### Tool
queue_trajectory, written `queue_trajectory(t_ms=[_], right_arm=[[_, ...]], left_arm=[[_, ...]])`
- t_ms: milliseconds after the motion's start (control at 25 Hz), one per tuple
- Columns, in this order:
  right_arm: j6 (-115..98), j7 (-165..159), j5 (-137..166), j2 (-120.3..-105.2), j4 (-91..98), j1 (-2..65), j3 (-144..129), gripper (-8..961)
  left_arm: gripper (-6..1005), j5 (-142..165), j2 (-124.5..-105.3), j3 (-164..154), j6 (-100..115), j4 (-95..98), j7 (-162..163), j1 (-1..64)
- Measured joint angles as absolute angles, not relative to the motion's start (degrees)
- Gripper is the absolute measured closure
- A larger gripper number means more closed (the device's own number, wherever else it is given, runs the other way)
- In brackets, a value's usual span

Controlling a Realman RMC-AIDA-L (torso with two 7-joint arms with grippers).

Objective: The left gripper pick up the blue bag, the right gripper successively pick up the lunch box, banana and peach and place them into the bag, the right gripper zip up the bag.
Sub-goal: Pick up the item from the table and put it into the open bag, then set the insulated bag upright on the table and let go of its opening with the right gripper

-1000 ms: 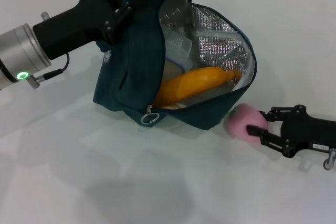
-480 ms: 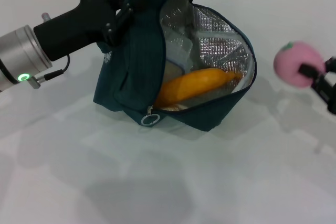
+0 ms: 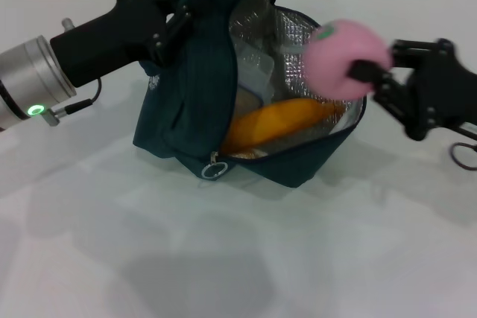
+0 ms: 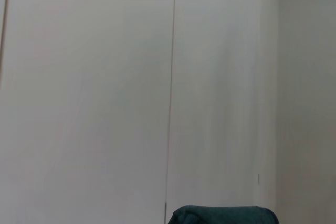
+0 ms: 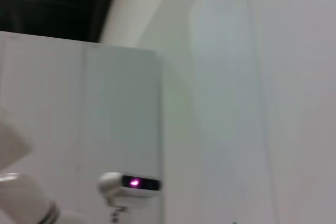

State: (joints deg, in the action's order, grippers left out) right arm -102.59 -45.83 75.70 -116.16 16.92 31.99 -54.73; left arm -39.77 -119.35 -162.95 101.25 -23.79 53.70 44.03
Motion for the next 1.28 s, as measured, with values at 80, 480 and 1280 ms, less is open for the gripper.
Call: queue_trajectory(t_ms=[80, 480, 1280], right_arm=[[-101.6, -46.6, 75.7, -116.16, 16.9, 33.7, -56.2, 816], [-94.9, -50.1, 75.5, -116.19, 17.7, 35.4, -57.0, 770], [-98.2, -52.5, 77.5, -114.39, 26.1, 22.6, -57.6, 195]], left_arm=[[965, -39.7, -119.35, -162.9, 101.2, -23.5, 53.7, 44.0], [964, -39.7, -119.35, -162.9, 101.2, -23.4, 53.6, 44.0], [965, -39.3, -119.36, -162.9, 101.2, -23.4, 53.5, 44.3]])
